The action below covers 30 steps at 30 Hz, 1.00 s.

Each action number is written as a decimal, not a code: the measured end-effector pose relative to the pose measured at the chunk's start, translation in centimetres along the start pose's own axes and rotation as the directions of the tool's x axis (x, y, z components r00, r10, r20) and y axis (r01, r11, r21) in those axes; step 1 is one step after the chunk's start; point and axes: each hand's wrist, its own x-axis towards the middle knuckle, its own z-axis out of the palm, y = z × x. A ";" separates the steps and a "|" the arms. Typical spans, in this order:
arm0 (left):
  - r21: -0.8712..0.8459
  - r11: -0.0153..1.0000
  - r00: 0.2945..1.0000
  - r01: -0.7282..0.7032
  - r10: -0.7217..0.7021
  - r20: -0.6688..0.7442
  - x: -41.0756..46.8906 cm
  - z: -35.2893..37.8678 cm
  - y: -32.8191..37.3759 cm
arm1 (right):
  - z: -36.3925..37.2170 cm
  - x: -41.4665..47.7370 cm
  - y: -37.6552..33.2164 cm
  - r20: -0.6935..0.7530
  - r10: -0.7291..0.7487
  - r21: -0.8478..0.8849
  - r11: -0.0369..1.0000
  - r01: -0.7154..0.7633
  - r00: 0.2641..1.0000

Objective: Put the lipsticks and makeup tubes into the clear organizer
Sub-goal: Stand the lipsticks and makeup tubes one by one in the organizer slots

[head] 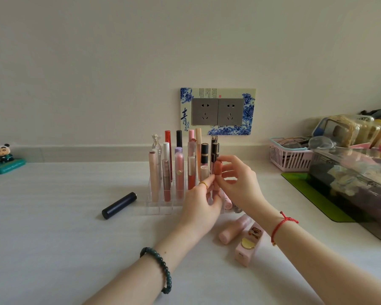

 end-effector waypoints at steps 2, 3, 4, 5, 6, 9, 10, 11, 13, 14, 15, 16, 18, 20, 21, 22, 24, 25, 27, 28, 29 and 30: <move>-0.009 1.000 1.000 -0.003 0.003 0.002 -0.1 -0.1 0.2 | 0.0 0.0 0.0 0.003 -0.003 -0.003 1.000 0.003 1.000; -0.013 1.000 1.000 -0.004 0.004 0.002 -0.1 -0.1 0.3 | -0.1 0.0 -0.1 0.005 -0.003 -0.002 1.000 0.003 1.000; -0.015 1.000 1.000 -0.008 0.008 0.003 -0.2 -0.2 0.4 | -0.1 0.0 -0.1 0.007 -0.002 -0.001 1.000 0.002 1.000; -0.018 1.000 1.000 -0.010 0.010 0.003 -0.2 -0.2 0.5 | -0.1 0.0 -0.1 0.009 0.000 0.000 1.000 0.000 1.000; -0.021 1.000 1.000 -0.012 0.012 0.004 -0.3 -0.3 0.6 | -0.1 0.0 -0.2 0.010 0.001 0.001 1.000 -0.001 1.000; -0.014 1.000 1.000 -0.024 0.024 0.001 -0.5 -0.5 0.8 | -0.2 0.1 -0.1 0.009 0.002 -0.003 1.000 -0.002 1.000; -0.017 1.000 1.000 -0.025 0.025 0.000 -0.5 -0.5 0.9 | -0.2 0.1 -0.1 0.009 0.003 -0.007 1.000 -0.003 1.000; -0.020 0.999 1.000 -0.027 0.027 0.001 -0.5 -0.5 0.9 | -0.3 0.2 -0.1 0.010 0.004 -0.011 1.000 -0.004 1.000; -0.018 0.999 0.999 -0.032 0.032 0.003 -0.6 -0.6 0.9 | -0.4 0.2 -0.2 0.013 0.006 -0.017 1.000 -0.006 1.000; -0.015 0.999 0.999 -0.033 0.033 0.001 -0.6 -0.6 0.8 | -0.5 0.3 -0.3 0.014 0.004 -0.017 1.000 -0.004 1.000; -0.011 0.999 0.999 -0.036 0.036 -0.002 -0.6 -0.6 0.8 | -0.6 0.3 -0.4 0.016 0.001 -0.016 1.000 -0.001 1.000; -0.007 0.999 0.999 -0.039 0.039 -0.003 -0.6 -0.7 0.8 | -0.7 0.3 -0.4 0.017 -0.001 -0.015 1.000 0.001 1.000; 0.010 0.998 0.998 -0.060 0.060 -0.006 -0.8 -0.7 0.8 | -0.8 0.2 -0.5 0.017 0.002 -0.012 1.000 -0.002 1.000; 0.027 0.996 0.996 -0.087 0.088 -0.011 -0.9 -0.8 0.9 | -1.1 0.1 -0.5 0.005 0.012 -0.008 1.000 -0.012 1.000; 0.036 0.994 0.995 -0.099 0.100 -0.014 -0.9 -0.8 0.9 | -1.3 0.1 -0.4 -0.002 0.018 -0.005 1.000 -0.018 1.000; 0.042 0.993 0.993 -0.113 0.113 -0.016 -1.0 -0.8 0.9 | -1.6 0.0 -0.3 -0.009 0.024 -0.002 1.000 -0.024 1.000; 0.046 0.989 0.990 -0.142 0.143 -0.017 -1.1 -0.7 1.0 | -2.3 -0.1 -0.2 -0.028 0.039 0.006 0.999 -0.039 0.999; 0.054 0.986 0.987 -0.157 0.158 -0.012 -1.2 -0.7 1.1 | -2.7 -0.1 -0.2 -0.042 0.047 0.010 0.999 -0.047 0.998; 0.081 0.977 0.980 -0.198 0.198 0.002 -1.4 -0.7 1.2 | -3.7 0.1 -0.1 -0.072 0.062 0.010 0.998 -0.062 0.995; 0.091 0.972 0.977 -0.215 0.215 0.013 -1.5 -0.7 1.3 | -4.3 0.3 -0.1 -0.082 0.073 0.004 0.997 -0.073 0.994; 0.097 0.970 0.974 -0.225 0.223 0.030 -1.5 -0.7 1.5 | -4.9 0.5 0.0 -0.084 0.084 -0.008 0.996 -0.085 0.993; 0.104 0.968 0.973 -0.229 0.225 0.052 -1.5 -0.6 1.6 | -5.6 0.6 0.2 -0.079 0.097 -0.028 0.995 -0.099 0.992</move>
